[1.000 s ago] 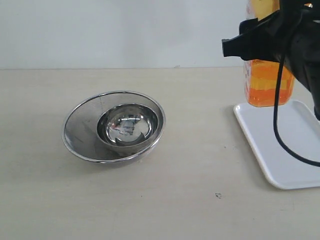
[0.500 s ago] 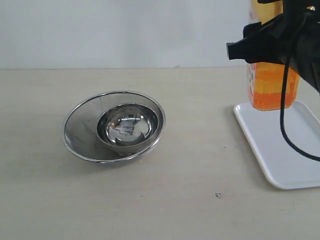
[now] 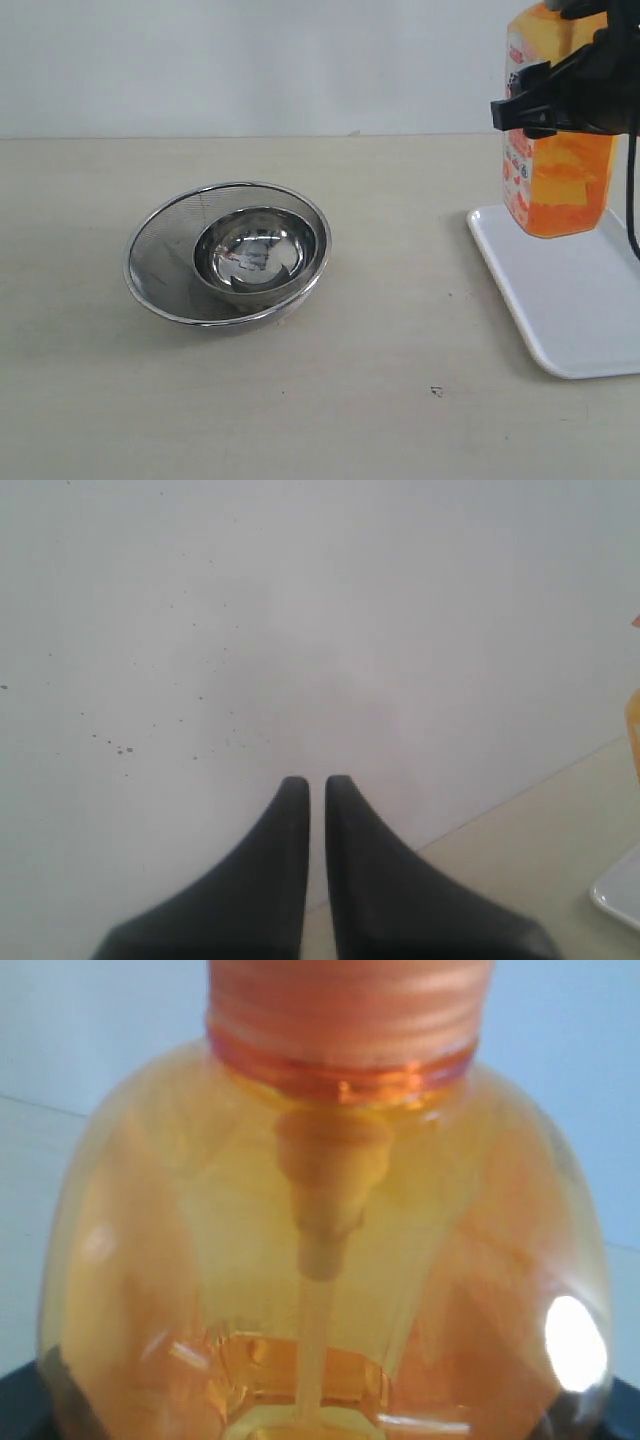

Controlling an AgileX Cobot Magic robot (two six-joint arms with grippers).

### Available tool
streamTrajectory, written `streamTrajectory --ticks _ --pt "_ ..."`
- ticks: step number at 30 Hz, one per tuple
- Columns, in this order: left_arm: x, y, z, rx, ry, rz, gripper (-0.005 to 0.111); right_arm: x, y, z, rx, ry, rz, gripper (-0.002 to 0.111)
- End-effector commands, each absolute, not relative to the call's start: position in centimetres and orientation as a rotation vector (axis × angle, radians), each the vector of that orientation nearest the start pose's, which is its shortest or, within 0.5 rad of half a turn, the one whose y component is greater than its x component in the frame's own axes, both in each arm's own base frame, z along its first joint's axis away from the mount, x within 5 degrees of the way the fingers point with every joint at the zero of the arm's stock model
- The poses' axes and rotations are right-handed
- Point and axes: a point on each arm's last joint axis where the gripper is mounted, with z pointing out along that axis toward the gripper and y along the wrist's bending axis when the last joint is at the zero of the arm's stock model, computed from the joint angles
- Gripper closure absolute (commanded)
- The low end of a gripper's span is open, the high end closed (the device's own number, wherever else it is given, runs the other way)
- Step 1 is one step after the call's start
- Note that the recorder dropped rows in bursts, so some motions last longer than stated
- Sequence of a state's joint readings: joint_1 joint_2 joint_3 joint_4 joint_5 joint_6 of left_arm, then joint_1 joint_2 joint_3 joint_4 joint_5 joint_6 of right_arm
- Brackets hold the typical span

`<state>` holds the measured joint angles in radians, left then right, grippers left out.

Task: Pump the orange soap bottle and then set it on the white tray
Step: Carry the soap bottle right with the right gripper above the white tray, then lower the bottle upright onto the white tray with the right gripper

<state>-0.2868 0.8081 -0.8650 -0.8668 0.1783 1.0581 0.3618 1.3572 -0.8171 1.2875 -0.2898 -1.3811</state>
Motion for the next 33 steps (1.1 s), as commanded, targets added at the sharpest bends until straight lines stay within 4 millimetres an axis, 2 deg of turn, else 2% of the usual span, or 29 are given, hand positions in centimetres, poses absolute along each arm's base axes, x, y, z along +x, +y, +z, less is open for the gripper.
streamTrajectory --ticks 1,5,21,33 --pt "15.6 -6.0 41.4 0.47 1.473 -0.191 0.102 28.7 6.2 29.6 -0.267 1.877 -0.12 0.108" --pt "15.6 -6.0 41.4 0.47 1.473 -0.191 0.102 28.7 6.0 29.7 -0.267 1.885 -0.066 0.108" --pt "15.6 -6.0 41.3 0.474 1.475 -0.194 0.102 28.8 5.9 29.7 -0.254 1.867 -0.073 0.108" --pt "15.6 -6.0 41.3 0.474 1.478 -0.2 0.102 28.4 5.4 26.7 -0.253 1.939 -0.131 0.108"
